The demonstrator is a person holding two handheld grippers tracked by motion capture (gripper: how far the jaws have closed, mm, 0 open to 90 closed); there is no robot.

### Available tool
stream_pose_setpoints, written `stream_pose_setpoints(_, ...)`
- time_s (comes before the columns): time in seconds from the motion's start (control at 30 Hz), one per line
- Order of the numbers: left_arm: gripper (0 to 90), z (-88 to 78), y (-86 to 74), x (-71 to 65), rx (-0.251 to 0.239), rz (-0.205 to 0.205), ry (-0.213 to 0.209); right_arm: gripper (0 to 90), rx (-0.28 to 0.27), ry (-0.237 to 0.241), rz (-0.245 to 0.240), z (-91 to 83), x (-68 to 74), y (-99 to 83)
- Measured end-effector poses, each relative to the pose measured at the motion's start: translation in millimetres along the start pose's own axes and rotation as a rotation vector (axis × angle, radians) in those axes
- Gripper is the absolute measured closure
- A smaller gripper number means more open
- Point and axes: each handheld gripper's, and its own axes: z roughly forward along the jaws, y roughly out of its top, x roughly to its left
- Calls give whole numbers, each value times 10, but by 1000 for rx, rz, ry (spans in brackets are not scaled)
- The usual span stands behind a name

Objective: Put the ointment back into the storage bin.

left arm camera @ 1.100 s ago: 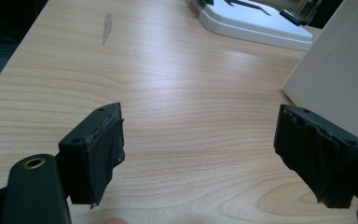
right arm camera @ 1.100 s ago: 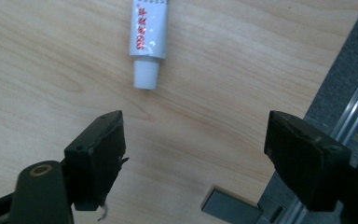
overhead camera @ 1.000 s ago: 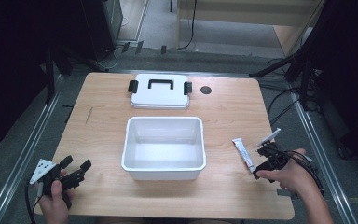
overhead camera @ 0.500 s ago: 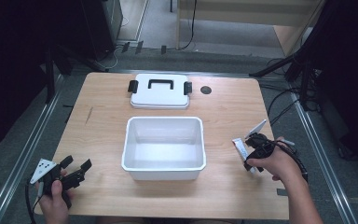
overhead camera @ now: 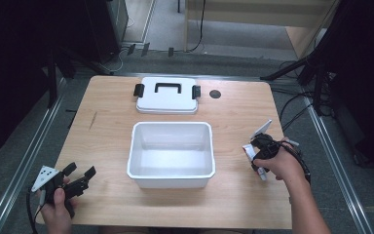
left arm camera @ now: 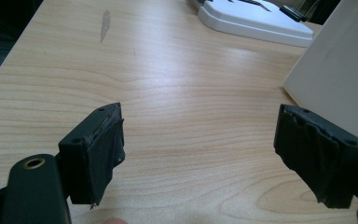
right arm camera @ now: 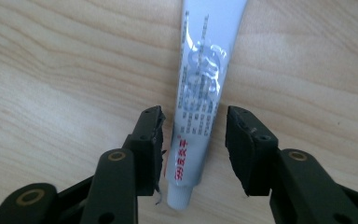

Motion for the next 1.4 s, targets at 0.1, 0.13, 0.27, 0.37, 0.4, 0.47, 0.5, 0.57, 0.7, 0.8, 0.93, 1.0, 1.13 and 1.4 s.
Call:
stream_pose_setpoints(0.1, 168, 1, 0, -1, 1, 1, 1, 613, 0, -1, 2, 14, 7, 48)
stream_pose_setpoints(0.13, 168, 1, 0, -1, 1, 1, 1, 613, 0, -1, 2, 14, 7, 48)
stream_pose_setpoints(0.27, 168, 1, 0, -1, 1, 1, 0, 677, 14, -13, 20, 45, 20, 122)
stream_pose_setpoints(0.37, 168, 3, 1, 0, 3, 2, -1, 694, 36, -17, 11, 75, 39, 141)
stream_pose_setpoints(0.4, 168, 3, 2, 0, 4, 3, -1, 700, 43, -19, 13, 78, 44, 145)
stream_pose_setpoints(0.47, 168, 4, 2, -1, 6, 4, 0, 702, 43, -21, 11, 81, 44, 153)
stream_pose_setpoints(0.5, 168, 4, 2, 0, 6, 4, 0, 706, 48, -23, 13, 77, 53, 154)
stream_pose_setpoints(0.57, 168, 4, 2, 0, 6, 4, 0, 710, 49, -20, 15, 66, 54, 159)
stream_pose_setpoints(0.7, 168, 4, 2, -1, 6, 4, 0, 712, 37, 3, 7, 22, 64, 165)
stream_pose_setpoints(0.8, 168, 4, 3, -2, 7, 5, 1, 712, 30, 8, 10, -36, 71, 170)
stream_pose_setpoints(0.93, 168, 4, 3, -3, 7, 6, 2, 713, 5, 24, 11, -188, 93, 179)
stream_pose_setpoints(1.0, 168, 5, 2, -4, 6, 5, 2, 713, -5, 21, 4, -309, 133, 189)
stream_pose_setpoints(1.13, 168, 5, 2, -5, 6, 5, 2, 712, -21, 41, 3, -425, 173, 204)
stream_pose_setpoints(1.4, 168, 4, 2, -4, 5, 5, 1, 712, -35, 63, -25, -747, 319, 259)
